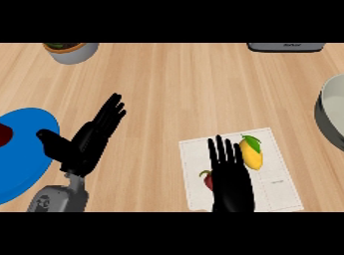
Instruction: Pick the bell pepper from the placemat and place it in the bowl
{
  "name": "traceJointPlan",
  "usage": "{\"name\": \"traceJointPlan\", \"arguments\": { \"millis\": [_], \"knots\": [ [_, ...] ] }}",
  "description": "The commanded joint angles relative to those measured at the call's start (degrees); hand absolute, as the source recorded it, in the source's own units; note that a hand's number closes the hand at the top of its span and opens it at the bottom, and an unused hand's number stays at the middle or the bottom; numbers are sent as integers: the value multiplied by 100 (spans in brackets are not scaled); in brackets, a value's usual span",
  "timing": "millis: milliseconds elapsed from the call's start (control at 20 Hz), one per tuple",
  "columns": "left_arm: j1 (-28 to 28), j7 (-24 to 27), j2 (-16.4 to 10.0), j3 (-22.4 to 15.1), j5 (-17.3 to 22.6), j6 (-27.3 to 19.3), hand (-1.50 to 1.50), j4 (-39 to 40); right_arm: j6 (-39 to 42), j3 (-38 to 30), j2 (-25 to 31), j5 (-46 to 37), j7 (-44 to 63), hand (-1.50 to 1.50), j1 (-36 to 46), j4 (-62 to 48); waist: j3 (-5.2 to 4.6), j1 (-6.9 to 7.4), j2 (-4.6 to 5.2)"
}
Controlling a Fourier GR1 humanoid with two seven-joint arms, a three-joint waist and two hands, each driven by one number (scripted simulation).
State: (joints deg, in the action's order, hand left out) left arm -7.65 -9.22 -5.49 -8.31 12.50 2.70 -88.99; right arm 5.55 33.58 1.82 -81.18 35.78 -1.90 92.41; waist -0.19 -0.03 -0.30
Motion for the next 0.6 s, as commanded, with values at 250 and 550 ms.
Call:
{"name": "traceJointPlan", "arguments": {
  "millis": [250,550],
  "knots": [
    [5,28,331,-171,-293,-127,0,127,-646,177,-167,-267,-445,150,397,-849,19,10,35],
    [143,92,196,90,-79,219,0,24,-671,17,30,-187,-825,150,367,-898,19,6,30]
  ]
}}
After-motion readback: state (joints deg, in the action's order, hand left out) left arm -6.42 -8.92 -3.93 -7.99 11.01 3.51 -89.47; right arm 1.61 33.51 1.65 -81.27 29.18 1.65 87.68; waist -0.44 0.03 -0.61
